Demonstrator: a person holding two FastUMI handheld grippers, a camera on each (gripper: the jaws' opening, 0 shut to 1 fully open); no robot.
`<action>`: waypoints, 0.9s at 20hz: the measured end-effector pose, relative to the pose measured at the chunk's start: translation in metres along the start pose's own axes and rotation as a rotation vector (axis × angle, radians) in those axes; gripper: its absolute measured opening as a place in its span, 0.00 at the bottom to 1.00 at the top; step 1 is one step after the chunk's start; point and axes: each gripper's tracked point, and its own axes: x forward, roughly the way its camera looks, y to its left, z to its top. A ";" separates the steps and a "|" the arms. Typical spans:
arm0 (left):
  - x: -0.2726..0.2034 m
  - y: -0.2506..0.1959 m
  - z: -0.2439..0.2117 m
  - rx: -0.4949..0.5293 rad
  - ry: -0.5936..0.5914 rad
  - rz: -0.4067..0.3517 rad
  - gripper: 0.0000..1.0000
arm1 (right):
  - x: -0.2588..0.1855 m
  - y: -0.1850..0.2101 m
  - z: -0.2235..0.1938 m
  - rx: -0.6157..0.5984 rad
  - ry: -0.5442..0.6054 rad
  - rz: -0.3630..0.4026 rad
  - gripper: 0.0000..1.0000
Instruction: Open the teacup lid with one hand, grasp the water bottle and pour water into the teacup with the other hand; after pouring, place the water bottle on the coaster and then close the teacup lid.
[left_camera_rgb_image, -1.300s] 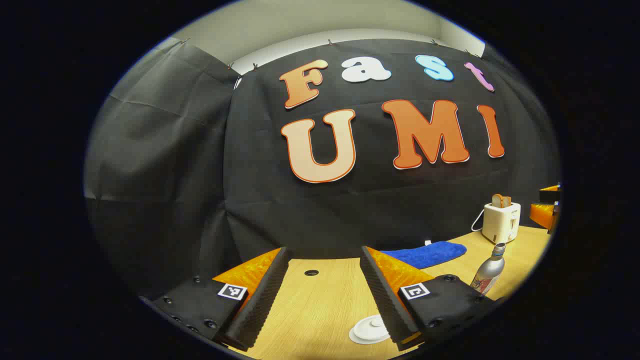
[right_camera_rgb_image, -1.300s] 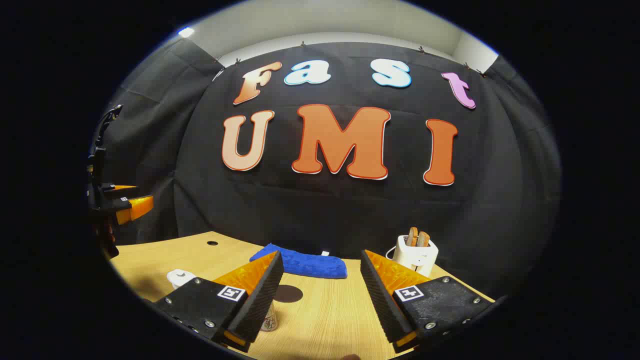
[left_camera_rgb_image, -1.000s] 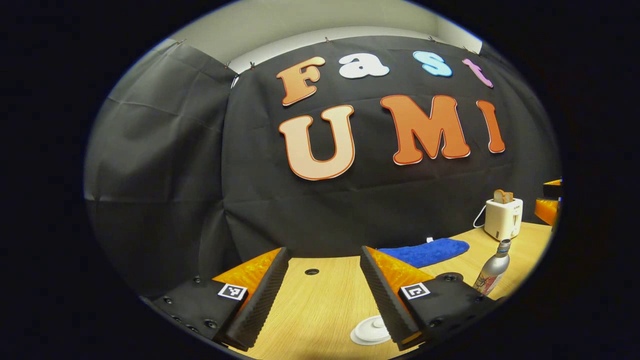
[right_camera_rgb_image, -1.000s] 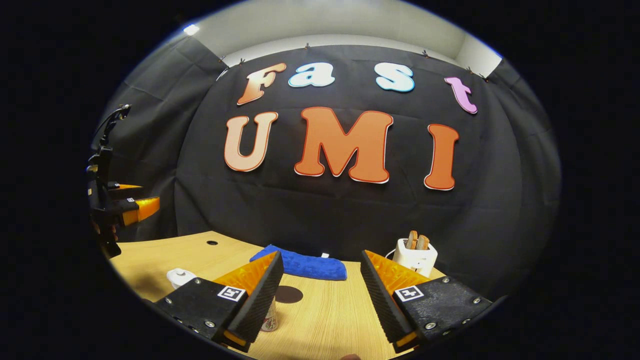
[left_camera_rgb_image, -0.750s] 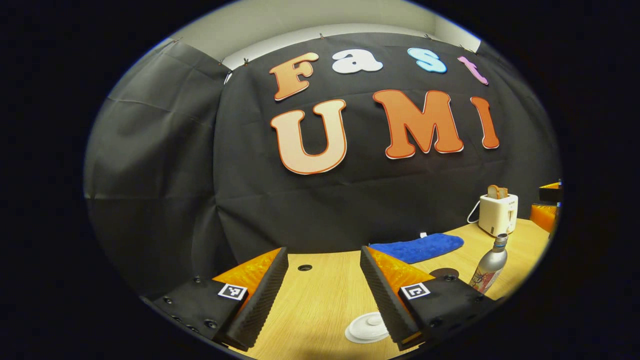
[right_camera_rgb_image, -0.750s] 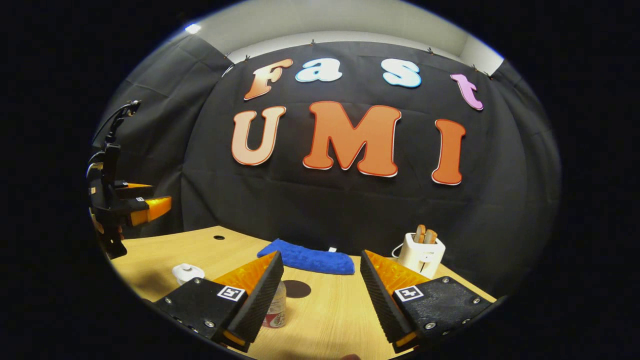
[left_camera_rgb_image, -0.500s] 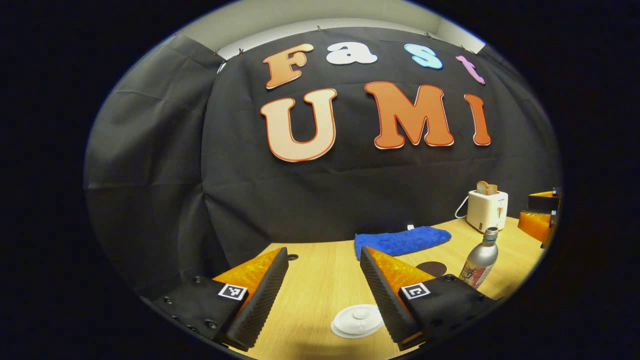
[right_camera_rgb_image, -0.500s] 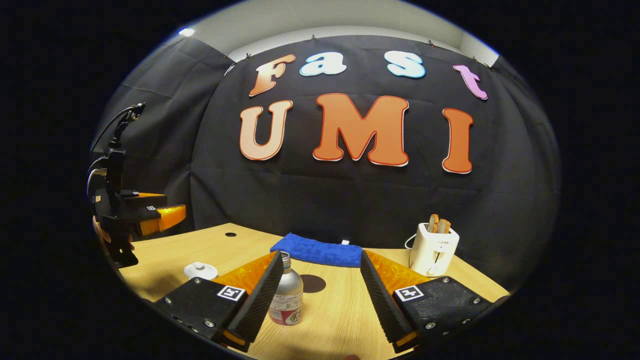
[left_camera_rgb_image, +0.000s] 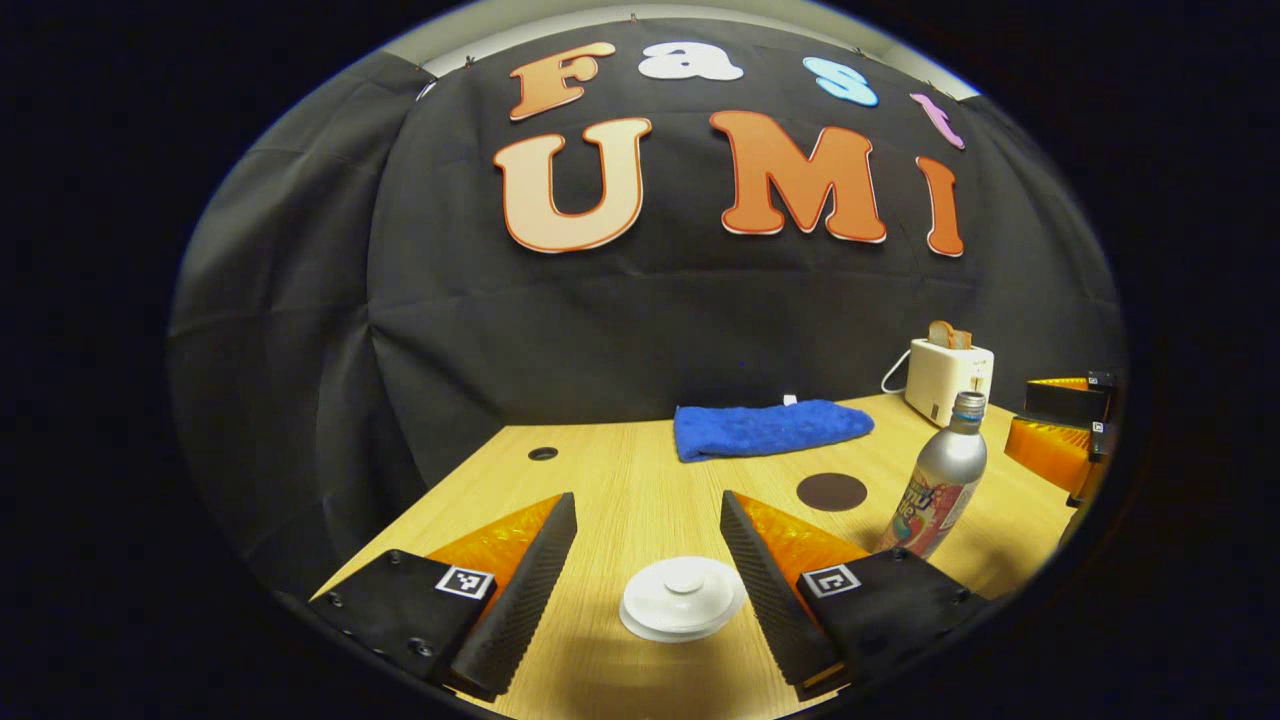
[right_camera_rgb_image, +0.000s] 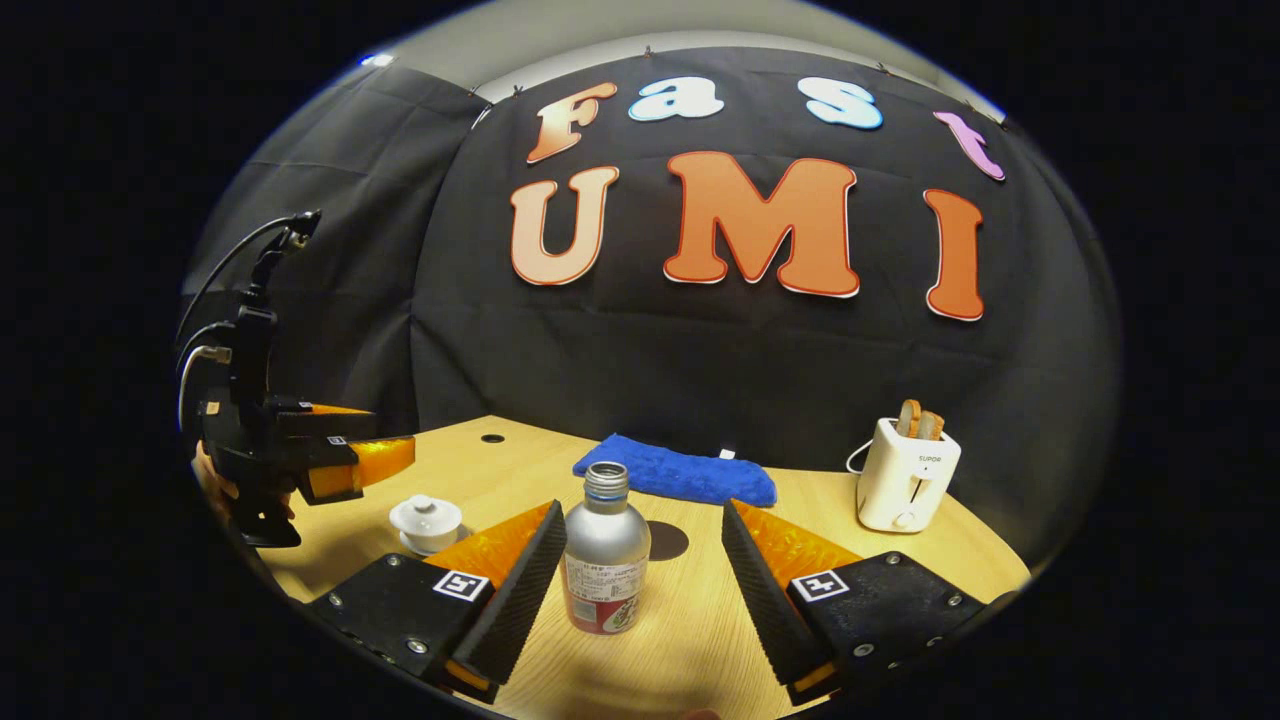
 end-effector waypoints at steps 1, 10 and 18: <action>0.001 -0.002 -0.006 0.002 0.018 -0.006 0.96 | 0.001 0.002 -0.006 0.003 0.013 0.009 0.94; 0.022 -0.023 -0.047 0.032 0.147 -0.048 0.97 | 0.019 0.019 -0.049 0.000 0.128 0.070 0.94; 0.033 -0.024 -0.070 0.045 0.170 -0.040 0.75 | 0.030 0.025 -0.071 0.024 0.185 0.097 0.94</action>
